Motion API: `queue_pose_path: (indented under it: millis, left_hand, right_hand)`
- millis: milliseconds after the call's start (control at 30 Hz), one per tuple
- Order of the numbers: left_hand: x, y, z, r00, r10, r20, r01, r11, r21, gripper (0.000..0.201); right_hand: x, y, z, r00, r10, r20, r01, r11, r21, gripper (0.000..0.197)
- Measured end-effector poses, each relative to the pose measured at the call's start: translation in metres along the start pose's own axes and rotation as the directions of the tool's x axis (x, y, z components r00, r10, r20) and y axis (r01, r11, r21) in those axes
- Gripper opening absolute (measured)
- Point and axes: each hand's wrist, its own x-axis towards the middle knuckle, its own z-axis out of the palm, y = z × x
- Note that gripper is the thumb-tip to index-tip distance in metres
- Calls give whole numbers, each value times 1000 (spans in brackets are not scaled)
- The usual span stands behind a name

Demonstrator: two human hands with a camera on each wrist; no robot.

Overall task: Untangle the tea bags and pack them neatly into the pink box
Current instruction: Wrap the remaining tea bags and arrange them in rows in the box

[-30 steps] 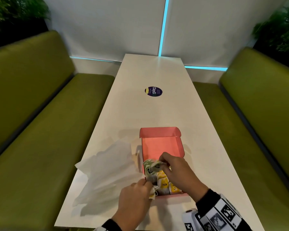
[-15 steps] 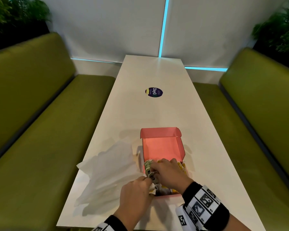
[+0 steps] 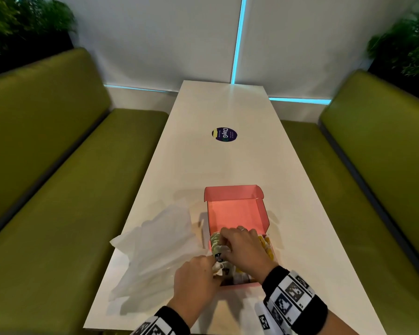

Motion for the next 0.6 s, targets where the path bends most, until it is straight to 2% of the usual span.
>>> queue_pose_path:
  millis: [133,200,300,400,500,600]
  left_hand:
    - [2,0,3,999,-26,-28,25,999,-25,22]
    - [2,1,4,998,-34,-48,32,999,-38,26]
    - [1,1,6,996,-36,-77,31,997,-70,29]
    - [0,1,6,995,-23,-95,14,996,-92,32]
    - [1,0,7,993,-22,-113,9,993,-113,32]
    - [3,-5,10,991,-39,-124,23,991,-133,30]
  right_hand:
    - [-4,7,-4,998,16,-57,-13,998,67,20]
    - [-8,10,-3,988,36,-152,-11,986,166,19]
    - [-25,8,5,953,-14,-302,85,971,224,7]
    - [-47,-2,19,960,-77,-271,107,989,98,8]
    - [-59,-1,36,972,-74,-223,98,991,96,21]
    - [-59,-1,40,979,-53,-199,70,994,81,24]
